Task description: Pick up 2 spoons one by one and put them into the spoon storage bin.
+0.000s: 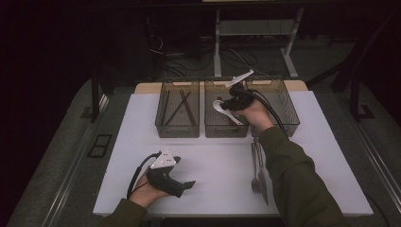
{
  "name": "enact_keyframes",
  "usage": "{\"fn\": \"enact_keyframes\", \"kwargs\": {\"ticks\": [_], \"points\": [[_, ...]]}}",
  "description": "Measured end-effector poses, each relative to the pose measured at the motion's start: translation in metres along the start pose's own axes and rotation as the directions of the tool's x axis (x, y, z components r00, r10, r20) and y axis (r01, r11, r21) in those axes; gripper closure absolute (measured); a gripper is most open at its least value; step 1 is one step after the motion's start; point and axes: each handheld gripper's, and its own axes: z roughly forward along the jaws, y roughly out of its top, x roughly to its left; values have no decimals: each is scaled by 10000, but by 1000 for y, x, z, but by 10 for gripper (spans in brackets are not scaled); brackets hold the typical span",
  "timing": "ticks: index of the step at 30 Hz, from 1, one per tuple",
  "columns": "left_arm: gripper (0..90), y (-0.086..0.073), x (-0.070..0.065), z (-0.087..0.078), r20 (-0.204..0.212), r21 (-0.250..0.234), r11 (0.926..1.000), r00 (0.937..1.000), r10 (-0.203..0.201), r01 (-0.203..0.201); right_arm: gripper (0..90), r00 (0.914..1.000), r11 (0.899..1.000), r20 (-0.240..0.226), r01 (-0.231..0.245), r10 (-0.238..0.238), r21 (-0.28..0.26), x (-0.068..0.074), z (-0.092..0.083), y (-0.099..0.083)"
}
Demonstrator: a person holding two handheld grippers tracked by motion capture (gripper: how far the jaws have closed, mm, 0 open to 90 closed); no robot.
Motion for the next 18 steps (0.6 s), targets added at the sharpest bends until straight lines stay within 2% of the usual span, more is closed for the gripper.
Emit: {"fn": "enact_keyframes", "kwargs": {"ticks": [6,7,10,18], "points": [[0,0,0,0,19,34,10000,10000,26,-26,799,9997,9989,-68,233,-230,418,8,8,-4],[0,0,0,0,21,37,10000,10000,31,-31,758,9997,9991,-92,217,-214,373,8,8,-4],[0,0,0,0,24,15,10000,10000,32,-32,709,9998,9998,-88,153,-151,157,9,3,-5],[0,0,1,0,2,62,9999,10000,91,-91,618,9987,9983,-504,-74,45,-582,7,-22,-9]]}}
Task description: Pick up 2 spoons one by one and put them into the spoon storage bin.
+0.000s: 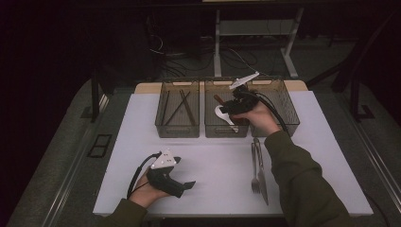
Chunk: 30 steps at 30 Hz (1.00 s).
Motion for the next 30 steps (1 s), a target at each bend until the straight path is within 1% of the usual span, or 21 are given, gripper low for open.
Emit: {"fn": "enact_keyframes", "kwargs": {"ticks": [4,8,16,20,23,25,28,30], "points": [[0,0,0,0,-21,-45,10000,10000,-56,56,573,9997,9993,-124,-210,206,-322,0,-14,-3],[0,0,-1,0,-28,-37,9999,9999,-114,114,544,9994,9981,-91,-350,346,-503,1,-25,-9],[0,0,-1,0,-19,-3,9999,9999,-115,115,537,9991,9966,-3,-431,432,-708,8,-49,-26],[0,-1,0,0,-30,21,10000,10000,-83,83,570,9993,9961,-50,-372,369,-800,14,-61,-37],[0,-1,-1,0,-40,20,9999,9999,-106,106,609,9987,9962,-252,-453,435,-743,19,-69,-47],[0,-1,-1,0,-58,28,9999,9999,-119,120,639,9991,9969,-253,-363,346,-699,22,-72,-54],[0,-1,-1,0,-55,32,9999,9999,-98,98,682,9982,9971,-397,-469,446,-600,25,-76,-65],[0,-1,-1,0,-48,47,10000,10000,-85,85,699,9980,9974,-398,-506,486,-522,27,-78,-72]]}}
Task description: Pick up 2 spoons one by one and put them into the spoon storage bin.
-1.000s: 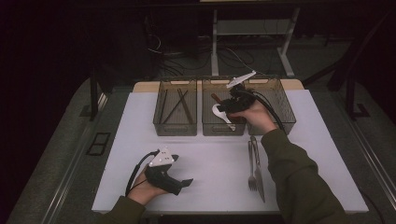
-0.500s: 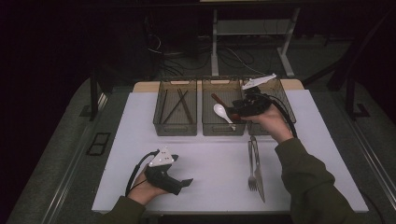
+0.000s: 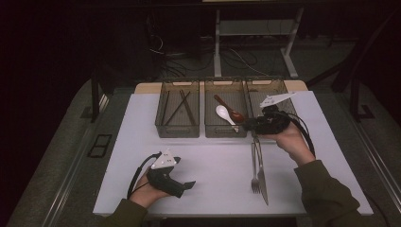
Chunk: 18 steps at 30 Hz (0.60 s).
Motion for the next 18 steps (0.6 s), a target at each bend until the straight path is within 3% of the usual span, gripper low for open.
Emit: {"fn": "enact_keyframes", "kwargs": {"ticks": [5,18], "points": [[0,0,0,0,-13,1,10000,10000,-29,29,756,9998,9996,-137,-168,171,216,4,-4,-18],[0,0,0,0,-26,-6,10000,10000,-11,11,888,9996,9970,-271,-10,31,778,18,-13,-56]]}}
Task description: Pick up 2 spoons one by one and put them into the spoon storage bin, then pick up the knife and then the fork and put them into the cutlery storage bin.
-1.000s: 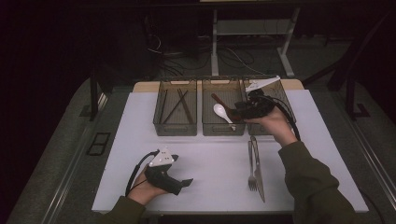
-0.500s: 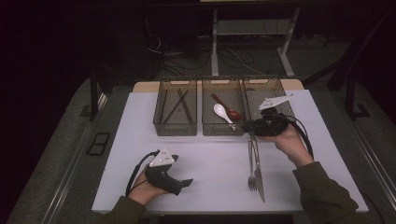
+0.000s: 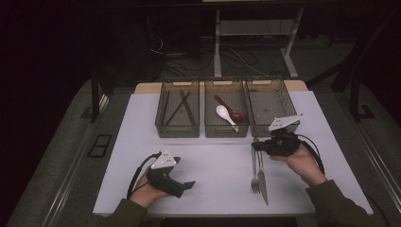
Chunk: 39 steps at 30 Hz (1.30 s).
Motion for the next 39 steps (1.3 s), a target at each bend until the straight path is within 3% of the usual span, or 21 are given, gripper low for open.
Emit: {"fn": "enact_keyframes", "kwargs": {"ticks": [11,19,39], "points": [[0,0,-1,0,27,2,10000,10000,33,-33,891,10000,9971,-47,59,-56,761,11,7,-28],[0,0,-1,-1,16,0,10000,10000,81,-81,891,9996,9872,169,181,-211,1581,16,20,-43],[0,0,-1,0,40,26,10000,10000,87,-87,894,9951,9728,719,498,-677,2262,21,27,-45]]}}
